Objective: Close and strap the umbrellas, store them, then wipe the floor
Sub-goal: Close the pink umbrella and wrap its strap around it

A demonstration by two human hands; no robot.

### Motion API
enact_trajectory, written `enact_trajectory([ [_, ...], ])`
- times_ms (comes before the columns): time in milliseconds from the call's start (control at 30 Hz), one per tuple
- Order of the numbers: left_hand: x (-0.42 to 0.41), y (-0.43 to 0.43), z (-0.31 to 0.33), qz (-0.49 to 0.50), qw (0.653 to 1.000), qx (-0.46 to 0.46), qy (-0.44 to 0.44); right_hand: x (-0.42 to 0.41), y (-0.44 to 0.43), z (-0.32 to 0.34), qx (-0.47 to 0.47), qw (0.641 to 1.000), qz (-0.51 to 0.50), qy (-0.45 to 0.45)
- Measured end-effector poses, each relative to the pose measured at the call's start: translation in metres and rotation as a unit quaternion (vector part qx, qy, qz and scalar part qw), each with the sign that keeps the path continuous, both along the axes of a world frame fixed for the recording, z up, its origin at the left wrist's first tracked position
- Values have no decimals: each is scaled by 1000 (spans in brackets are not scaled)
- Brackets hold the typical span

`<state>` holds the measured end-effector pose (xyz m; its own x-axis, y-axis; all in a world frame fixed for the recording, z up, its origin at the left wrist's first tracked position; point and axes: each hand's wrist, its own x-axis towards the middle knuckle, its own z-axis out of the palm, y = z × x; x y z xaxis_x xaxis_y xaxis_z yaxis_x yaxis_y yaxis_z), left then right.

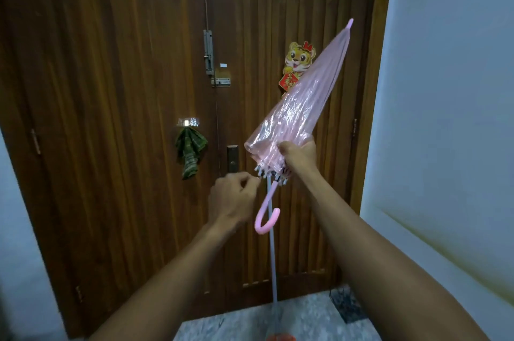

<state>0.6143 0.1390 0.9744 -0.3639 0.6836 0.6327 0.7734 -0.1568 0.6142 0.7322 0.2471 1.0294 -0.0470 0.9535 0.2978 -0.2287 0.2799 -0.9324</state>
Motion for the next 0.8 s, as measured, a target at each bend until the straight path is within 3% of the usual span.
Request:
enact_trajectory([
  [67, -6, -4, 14, 70, 995, 71, 0, 2, 4, -7, -1, 1000, 19, -15],
  [133, -7, 5, 30, 56, 993, 94, -33, 0, 2, -15, 29, 998, 17, -53],
  [233, -2, 29, 53, -40, 993, 4, -111, -13, -5, -34, 90, 991, 49, -89],
  [333, 9, 50, 68, -132, 942, -80, -297, -32, -21, -57, 128, 973, 103, -161],
  [433, -2, 64, 67, -72, 903, 2, -423, -34, -24, -64, 237, 907, 134, -321],
  [533, -32, 67, 58, -60, 886, 86, -452, -20, -22, -54, 252, 855, 228, -392],
  [600, -49, 62, 56, -82, 885, 87, -450, -12, -19, -42, 255, 873, 175, -376],
  [700, -60, 62, 54, -118, 891, 47, -437, -6, -14, -13, 293, 921, -53, -251],
  [733, -61, 63, 54, -138, 888, 35, -438, -7, -9, -5, 304, 919, -103, -227],
  [800, -59, 62, 54, -192, 874, 8, -446, -12, 0, 5, 299, 907, -133, -264],
])
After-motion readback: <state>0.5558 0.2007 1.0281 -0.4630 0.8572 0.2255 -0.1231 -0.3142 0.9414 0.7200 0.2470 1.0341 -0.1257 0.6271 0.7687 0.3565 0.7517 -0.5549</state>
